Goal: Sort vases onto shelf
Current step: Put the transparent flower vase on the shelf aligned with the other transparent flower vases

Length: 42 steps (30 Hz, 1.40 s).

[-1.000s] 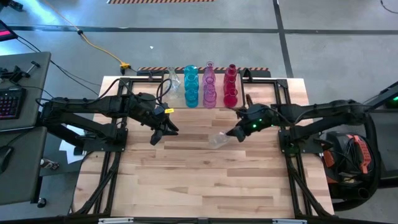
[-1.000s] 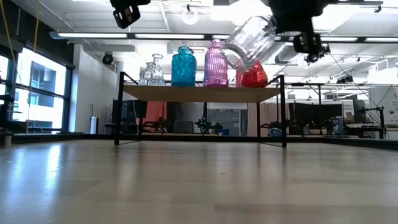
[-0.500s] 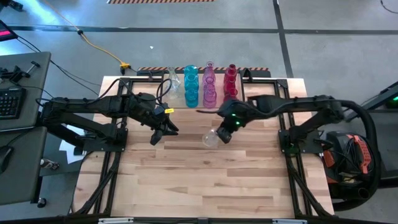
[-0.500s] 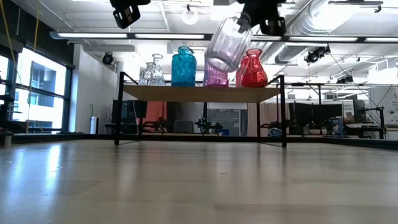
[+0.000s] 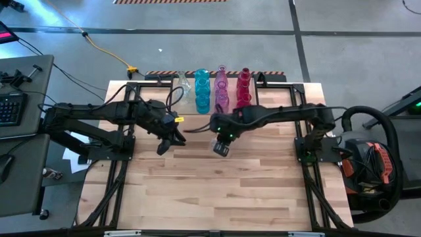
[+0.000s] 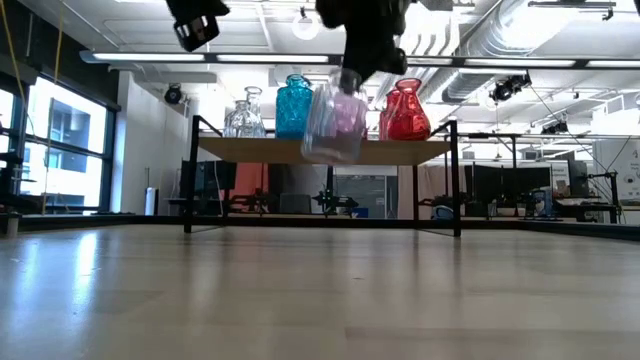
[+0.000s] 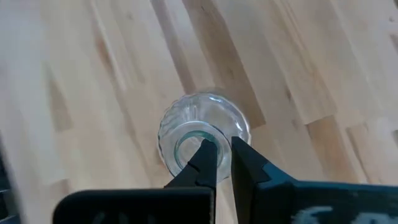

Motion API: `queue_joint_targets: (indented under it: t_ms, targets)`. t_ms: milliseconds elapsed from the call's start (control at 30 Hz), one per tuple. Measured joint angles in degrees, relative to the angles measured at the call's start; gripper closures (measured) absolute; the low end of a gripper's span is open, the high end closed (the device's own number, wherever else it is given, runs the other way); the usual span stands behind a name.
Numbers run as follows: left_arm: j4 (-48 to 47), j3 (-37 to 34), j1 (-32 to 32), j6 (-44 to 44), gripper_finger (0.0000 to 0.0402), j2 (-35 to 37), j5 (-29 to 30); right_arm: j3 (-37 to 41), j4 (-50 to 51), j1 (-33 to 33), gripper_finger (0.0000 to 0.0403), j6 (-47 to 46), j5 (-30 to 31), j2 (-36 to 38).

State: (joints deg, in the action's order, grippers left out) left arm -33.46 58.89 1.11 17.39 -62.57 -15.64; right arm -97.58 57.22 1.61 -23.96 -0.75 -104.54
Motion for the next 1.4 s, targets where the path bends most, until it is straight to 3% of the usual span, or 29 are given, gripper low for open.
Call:
queue_joint_targets:
  t_ms: [767, 1400]
  targets:
    - [-4.6, 0.0, -4.3, 0.0, 0.0321, 0.0, -0.3, 0.0, 0.0, 2.0, 0.0403, 0.9, -0.1, -10.0]
    - [-4.5, 0.0, -4.3, 0.0, 0.0321, 0.0, -0.2, 0.0, -0.5, 2.6, 0.0379, 2.1, -0.1, -10.1]
